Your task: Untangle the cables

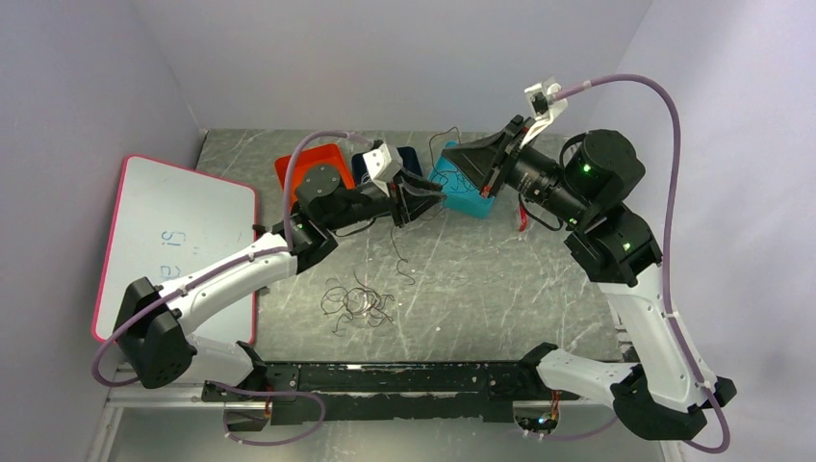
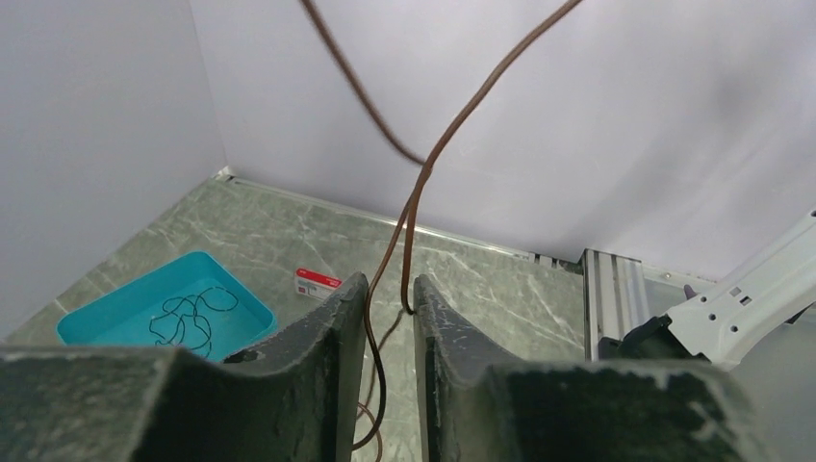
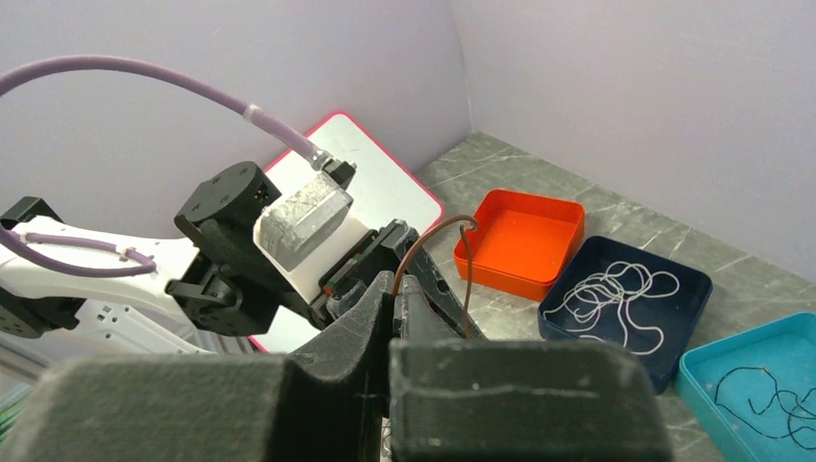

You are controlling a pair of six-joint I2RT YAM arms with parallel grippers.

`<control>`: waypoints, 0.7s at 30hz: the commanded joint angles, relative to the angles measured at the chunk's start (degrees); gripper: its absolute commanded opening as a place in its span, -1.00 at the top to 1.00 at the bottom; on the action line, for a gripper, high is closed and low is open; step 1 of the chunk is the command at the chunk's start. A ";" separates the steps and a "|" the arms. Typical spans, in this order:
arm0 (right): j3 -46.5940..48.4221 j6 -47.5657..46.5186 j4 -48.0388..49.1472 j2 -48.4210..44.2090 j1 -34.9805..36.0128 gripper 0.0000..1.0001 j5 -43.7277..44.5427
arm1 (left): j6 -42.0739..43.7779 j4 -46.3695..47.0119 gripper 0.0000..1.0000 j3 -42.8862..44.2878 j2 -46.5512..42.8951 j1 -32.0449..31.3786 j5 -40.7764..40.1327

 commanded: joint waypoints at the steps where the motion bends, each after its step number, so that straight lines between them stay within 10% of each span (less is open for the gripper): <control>1: 0.21 0.34 1.55 -0.94 0.21 1.00 0.09 | -0.51 1.71 0.48 -1.41 -1.39 0.63 0.93; 15: -1.99 0.41 2.59 -1.54 0.27 1.00 0.98 | -1.42 0.08 0.86 -2.17 -3.19 1.99 -0.07; 21: -4.67 0.25 3.01 -2.48 0.21 0.64 4.99 | -2.71 -3.71 0.86 -0.87 -3.67 3.96 -2.24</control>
